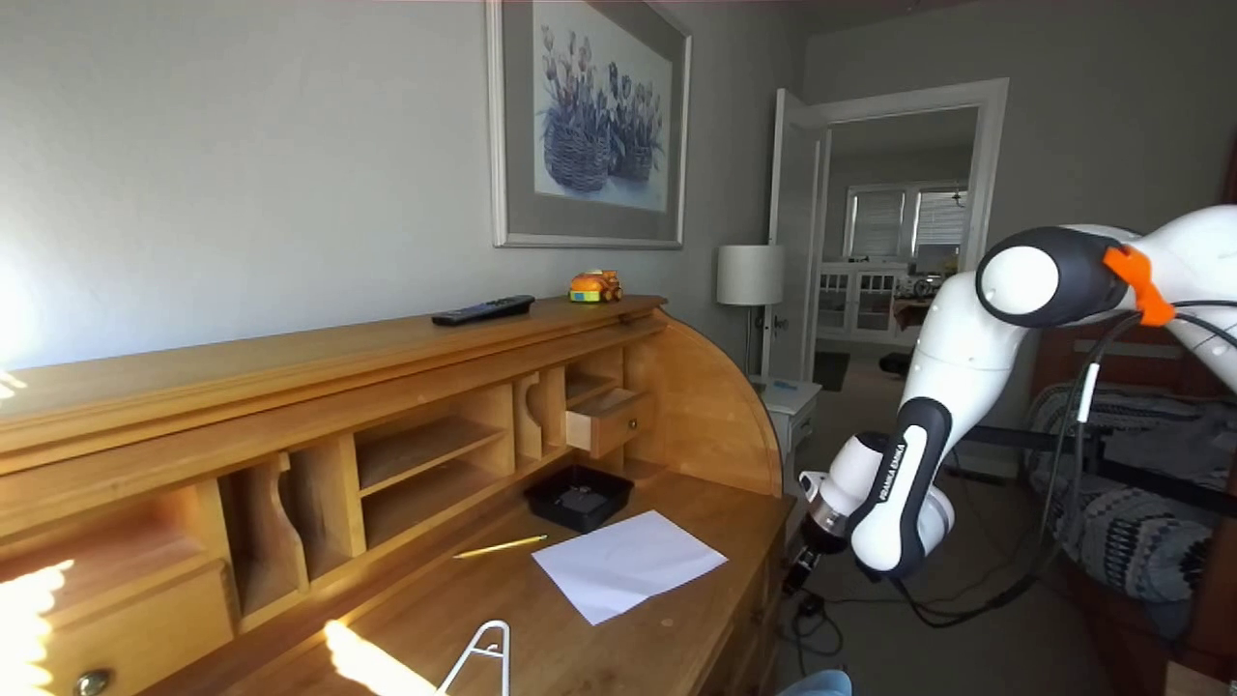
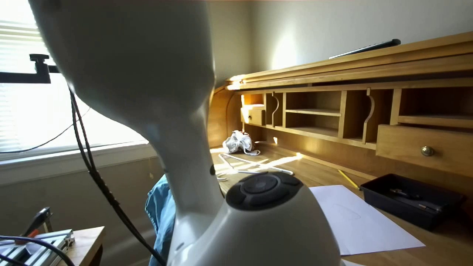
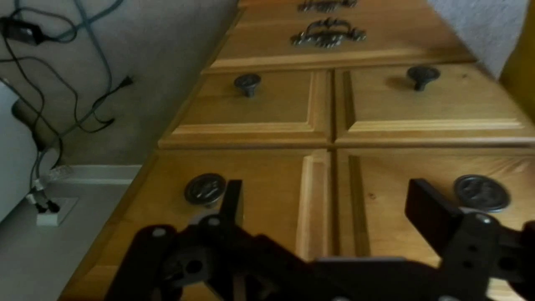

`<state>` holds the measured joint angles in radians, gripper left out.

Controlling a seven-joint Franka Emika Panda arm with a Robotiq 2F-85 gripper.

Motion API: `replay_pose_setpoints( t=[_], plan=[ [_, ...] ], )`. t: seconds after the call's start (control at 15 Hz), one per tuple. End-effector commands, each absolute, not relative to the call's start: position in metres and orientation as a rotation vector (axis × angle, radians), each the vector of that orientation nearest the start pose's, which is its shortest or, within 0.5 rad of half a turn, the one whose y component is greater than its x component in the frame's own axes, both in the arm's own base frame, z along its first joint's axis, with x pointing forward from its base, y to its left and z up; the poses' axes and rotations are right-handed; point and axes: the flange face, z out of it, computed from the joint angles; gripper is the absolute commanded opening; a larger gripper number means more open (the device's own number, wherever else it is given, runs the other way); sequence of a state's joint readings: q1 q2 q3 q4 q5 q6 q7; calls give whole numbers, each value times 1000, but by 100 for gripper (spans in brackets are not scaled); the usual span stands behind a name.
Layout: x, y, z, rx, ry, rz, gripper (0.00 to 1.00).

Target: Close the open drawer on the right.

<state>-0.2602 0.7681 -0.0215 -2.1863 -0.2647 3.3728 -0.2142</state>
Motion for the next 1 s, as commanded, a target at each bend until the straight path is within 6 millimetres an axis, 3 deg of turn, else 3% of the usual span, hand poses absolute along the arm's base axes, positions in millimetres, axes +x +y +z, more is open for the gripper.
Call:
replay_pose_setpoints(
  t=[0.0,0.2,0.4,0.93],
  plan=[
    [488,-85,105,-3118,-374,-359,100],
    [463,-56,126,-3070,-376,-162,100],
    [449,-35,155,-3032,-376,-125,100],
    [460,-7,257,-2969,-470,-146,100]
  ],
)
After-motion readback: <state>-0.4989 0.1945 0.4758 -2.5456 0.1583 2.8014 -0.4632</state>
